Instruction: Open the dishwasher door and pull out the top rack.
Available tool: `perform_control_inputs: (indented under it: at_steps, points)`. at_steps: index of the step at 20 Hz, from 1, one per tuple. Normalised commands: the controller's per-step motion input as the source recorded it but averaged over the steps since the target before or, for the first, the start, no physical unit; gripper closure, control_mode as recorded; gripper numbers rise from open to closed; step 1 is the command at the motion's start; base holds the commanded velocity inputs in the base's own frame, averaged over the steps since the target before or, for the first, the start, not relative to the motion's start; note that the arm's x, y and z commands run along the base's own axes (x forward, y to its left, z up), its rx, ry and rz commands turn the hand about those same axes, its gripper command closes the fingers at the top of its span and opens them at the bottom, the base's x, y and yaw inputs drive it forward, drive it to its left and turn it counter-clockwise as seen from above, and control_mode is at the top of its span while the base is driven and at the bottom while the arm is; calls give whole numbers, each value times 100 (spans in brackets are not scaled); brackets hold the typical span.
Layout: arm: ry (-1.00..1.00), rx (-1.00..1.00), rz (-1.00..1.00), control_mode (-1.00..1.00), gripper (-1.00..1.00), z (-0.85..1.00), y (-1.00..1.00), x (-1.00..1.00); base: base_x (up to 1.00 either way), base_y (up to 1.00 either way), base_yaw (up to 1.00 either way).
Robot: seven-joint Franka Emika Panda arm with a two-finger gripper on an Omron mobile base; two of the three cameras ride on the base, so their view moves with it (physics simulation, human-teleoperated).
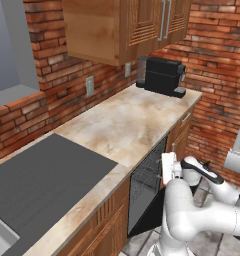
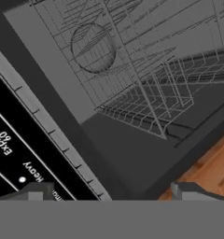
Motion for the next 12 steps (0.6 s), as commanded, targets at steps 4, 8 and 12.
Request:
perform_control_inputs:
  at_steps: [4, 8, 12]
  points:
    - [-13, 0, -3, -100, -100, -21, 2, 8, 0, 0, 0]
    - [-16, 0, -2, -100, -100, -19, 10, 9, 0, 0, 0]
    - [-16, 0, -1, -100, -100, -19, 12, 12, 0, 0, 0]
